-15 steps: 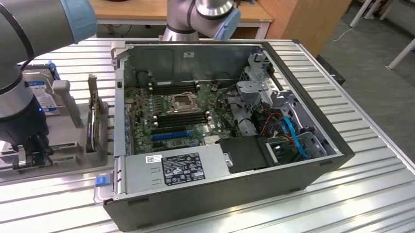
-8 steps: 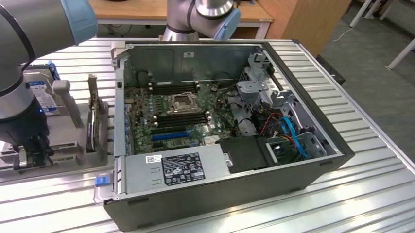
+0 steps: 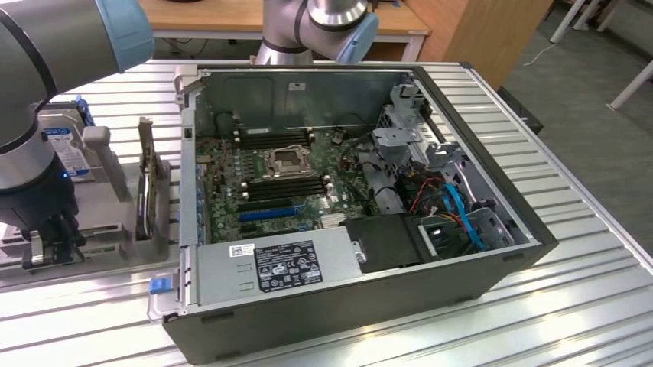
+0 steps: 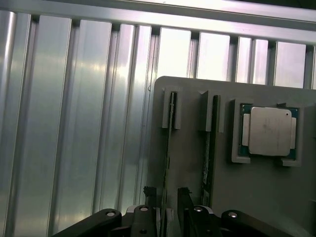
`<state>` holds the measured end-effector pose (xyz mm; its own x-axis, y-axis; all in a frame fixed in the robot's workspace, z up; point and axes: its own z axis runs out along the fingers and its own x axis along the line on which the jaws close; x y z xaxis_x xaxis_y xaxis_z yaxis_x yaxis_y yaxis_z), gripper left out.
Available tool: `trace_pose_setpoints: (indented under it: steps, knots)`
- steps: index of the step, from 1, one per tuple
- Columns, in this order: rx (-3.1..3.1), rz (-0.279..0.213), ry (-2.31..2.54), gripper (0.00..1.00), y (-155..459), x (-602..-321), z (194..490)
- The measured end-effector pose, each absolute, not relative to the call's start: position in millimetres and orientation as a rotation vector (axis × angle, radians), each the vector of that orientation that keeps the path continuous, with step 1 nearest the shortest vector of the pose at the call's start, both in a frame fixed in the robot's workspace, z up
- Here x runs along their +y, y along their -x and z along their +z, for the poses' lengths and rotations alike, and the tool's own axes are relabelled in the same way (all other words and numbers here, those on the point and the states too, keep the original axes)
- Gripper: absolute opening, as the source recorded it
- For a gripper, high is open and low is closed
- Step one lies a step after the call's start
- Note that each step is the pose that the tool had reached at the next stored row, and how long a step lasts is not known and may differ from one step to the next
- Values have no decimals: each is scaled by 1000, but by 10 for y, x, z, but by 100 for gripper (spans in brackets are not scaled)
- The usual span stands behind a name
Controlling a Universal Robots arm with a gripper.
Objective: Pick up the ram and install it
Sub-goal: 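Pick up the ram and move it above insertion slot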
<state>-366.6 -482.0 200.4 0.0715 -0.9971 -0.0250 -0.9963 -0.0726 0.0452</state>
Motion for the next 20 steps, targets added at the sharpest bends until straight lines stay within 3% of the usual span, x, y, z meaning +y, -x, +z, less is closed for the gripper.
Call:
trace_pose_setpoints:
  steps: [20]
  knots:
    - [-2128, -77, -2288, 31, 3666, -4826, 1998]
